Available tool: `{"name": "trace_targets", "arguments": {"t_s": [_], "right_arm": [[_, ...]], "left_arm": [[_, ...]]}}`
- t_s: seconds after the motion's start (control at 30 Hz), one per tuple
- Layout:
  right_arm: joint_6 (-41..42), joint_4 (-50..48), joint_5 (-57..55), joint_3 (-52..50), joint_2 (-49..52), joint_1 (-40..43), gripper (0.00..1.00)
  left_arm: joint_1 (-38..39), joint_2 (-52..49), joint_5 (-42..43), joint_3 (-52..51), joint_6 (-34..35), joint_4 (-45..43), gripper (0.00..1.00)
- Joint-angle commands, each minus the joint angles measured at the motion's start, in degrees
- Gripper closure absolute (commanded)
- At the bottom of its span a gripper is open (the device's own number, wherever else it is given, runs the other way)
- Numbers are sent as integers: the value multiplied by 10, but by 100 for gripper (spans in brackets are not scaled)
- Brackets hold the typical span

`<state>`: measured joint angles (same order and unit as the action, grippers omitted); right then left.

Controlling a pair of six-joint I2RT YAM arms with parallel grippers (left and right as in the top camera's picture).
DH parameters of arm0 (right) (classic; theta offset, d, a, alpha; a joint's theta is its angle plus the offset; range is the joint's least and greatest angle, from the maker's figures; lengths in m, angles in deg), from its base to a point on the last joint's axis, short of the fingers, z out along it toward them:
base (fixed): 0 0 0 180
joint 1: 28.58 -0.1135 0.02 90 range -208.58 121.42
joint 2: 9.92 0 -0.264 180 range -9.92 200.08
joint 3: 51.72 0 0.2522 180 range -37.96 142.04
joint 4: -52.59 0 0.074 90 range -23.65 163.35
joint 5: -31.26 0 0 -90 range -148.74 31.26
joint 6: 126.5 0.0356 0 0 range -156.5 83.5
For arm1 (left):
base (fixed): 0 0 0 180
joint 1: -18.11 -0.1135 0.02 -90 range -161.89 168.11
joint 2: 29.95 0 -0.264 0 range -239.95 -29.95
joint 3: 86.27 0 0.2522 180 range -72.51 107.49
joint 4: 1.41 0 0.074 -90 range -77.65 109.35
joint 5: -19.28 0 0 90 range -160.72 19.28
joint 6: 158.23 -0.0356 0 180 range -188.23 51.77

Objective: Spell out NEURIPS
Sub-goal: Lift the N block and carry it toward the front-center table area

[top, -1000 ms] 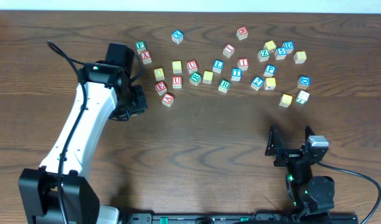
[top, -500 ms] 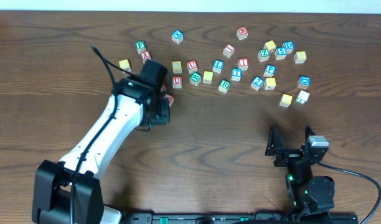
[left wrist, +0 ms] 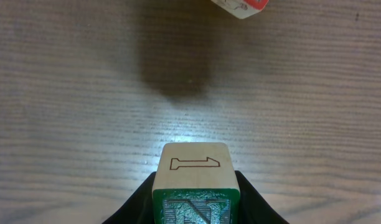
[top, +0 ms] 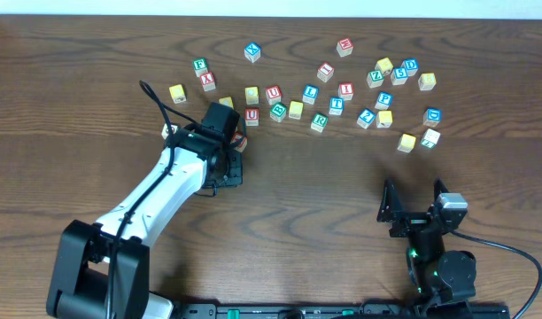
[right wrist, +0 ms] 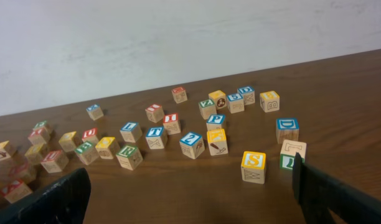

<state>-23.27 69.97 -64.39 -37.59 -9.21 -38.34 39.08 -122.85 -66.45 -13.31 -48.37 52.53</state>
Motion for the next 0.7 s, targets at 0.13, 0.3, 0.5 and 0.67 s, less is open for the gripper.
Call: {"name": "trace_targets", "arguments": {"t_s": [0.13, 0.3, 0.5, 0.67], "right_arm": [[6, 2, 2, 0, -3, 2, 1], [6, 2, 2, 0, -3, 2, 1], [6, 2, 2, 0, -3, 2, 1], [6, 2, 2, 0, -3, 2, 1]], "left_arm": [[1, -44, -11, -3, 0, -14, 85], [1, -60, -28, 0, -6, -16, 85], [1, -61, -28, 0, -11, -26, 85], [1, -70, -28, 0, -26, -32, 85]]}}
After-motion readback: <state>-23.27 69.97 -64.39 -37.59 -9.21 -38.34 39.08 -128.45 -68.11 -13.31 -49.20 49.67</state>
